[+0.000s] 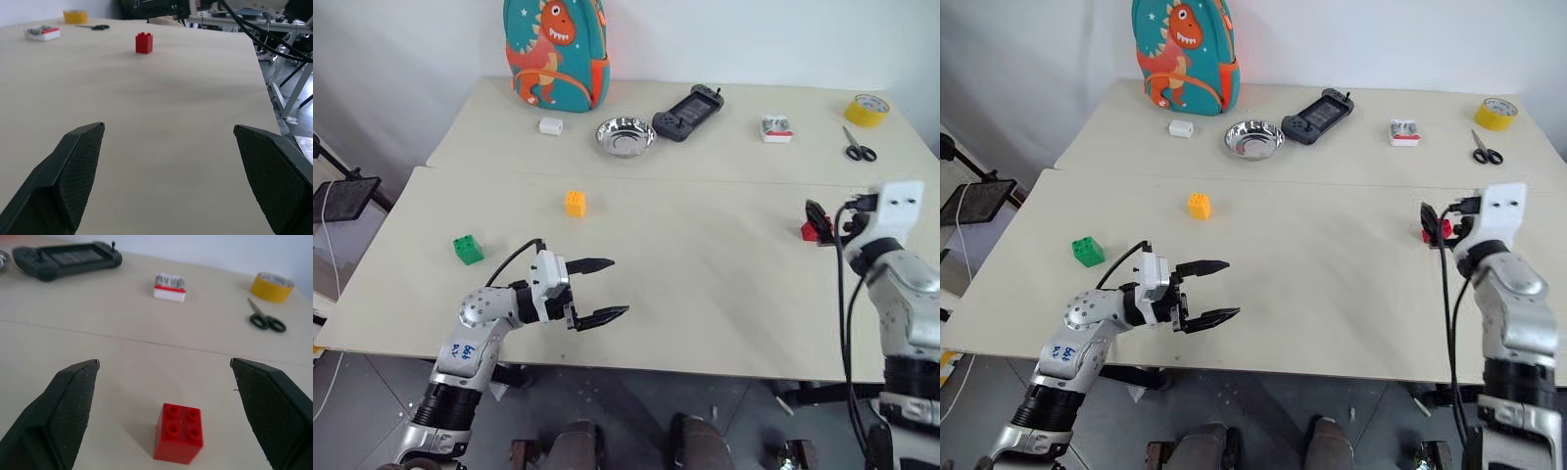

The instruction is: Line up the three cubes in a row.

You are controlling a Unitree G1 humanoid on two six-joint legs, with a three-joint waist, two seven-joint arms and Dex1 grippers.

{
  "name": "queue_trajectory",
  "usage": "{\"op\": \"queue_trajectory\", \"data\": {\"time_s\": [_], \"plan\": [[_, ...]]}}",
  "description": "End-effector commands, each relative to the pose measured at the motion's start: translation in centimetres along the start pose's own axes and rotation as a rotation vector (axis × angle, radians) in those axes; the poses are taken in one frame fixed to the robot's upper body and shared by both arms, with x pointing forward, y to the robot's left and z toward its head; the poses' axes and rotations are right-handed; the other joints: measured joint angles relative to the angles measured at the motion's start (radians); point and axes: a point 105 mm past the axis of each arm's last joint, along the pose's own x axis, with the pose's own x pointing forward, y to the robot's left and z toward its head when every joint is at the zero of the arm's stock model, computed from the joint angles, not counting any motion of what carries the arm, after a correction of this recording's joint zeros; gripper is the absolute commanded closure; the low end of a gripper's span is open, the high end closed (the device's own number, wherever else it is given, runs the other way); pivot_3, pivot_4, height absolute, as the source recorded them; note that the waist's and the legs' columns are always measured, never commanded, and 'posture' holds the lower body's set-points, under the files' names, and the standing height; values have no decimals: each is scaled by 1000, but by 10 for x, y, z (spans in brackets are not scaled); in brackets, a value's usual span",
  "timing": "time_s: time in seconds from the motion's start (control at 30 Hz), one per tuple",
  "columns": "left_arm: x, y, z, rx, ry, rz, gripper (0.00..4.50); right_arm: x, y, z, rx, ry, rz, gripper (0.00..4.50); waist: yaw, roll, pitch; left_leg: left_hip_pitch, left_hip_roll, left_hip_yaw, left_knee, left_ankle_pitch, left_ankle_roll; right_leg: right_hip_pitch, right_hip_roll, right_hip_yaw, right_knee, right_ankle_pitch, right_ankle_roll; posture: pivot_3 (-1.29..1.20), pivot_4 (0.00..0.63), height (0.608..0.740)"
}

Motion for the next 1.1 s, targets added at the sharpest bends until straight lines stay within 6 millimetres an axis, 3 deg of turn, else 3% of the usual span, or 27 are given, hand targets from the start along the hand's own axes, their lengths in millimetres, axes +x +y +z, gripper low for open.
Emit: {"op": "queue_trajectory", "data": {"time_s": [0.03,0.23,0.53,0.6,0.63,0.73,0.83,0.97,1.1], "plan": [[-1,-4,7,41,5,-12,5,9,-16,-8,-28,18,-105,0,2,0,0,0,0,0,0,0,0,0,0,0,0,0,0,0,150,740],[-5,1,8,55,11,17,5,11,-16,-23,-1,53,-104,0,-5,0,0,0,0,1,-1,0,0,-1,0,0,0,0,0,0,150,740],[-14,14,9,89,48,27,0,11,-4,-30,21,69,17,2963,-15,0,0,0,0,2,-1,0,0,-2,0,1,1,0,0,0,150,740],[-15,15,9,92,52,25,0,11,3,-27,19,58,82,3040,-14,0,0,0,0,2,-1,0,0,-2,0,1,1,0,0,0,150,740],[-15,15,9,92,55,24,0,11,11,-21,10,36,155,3040,-14,0,0,0,0,2,-1,0,0,-2,0,1,1,0,0,0,150,740],[-22,14,6,80,72,30,0,-17,78,11,-149,-105,702,3040,-15,0,0,0,0,2,-1,0,0,-3,0,1,1,0,0,0,150,740],[-28,13,3,69,89,34,0,-46,121,1,-280,-45,1094,3040,-17,0,0,0,1,3,-2,0,0,-4,1,2,1,0,0,0,150,740],[-33,12,0,58,101,48,0,-53,155,-9,-313,0,1314,3040,-16,0,0,0,1,5,-1,0,0,-4,1,3,2,0,0,0,150,740],[-34,9,-1,48,103,48,0,-43,167,-20,-338,-9,1372,3040,-13,-1,0,0,1,5,0,0,0,-5,0,3,3,0,0,0,150,740]]}}
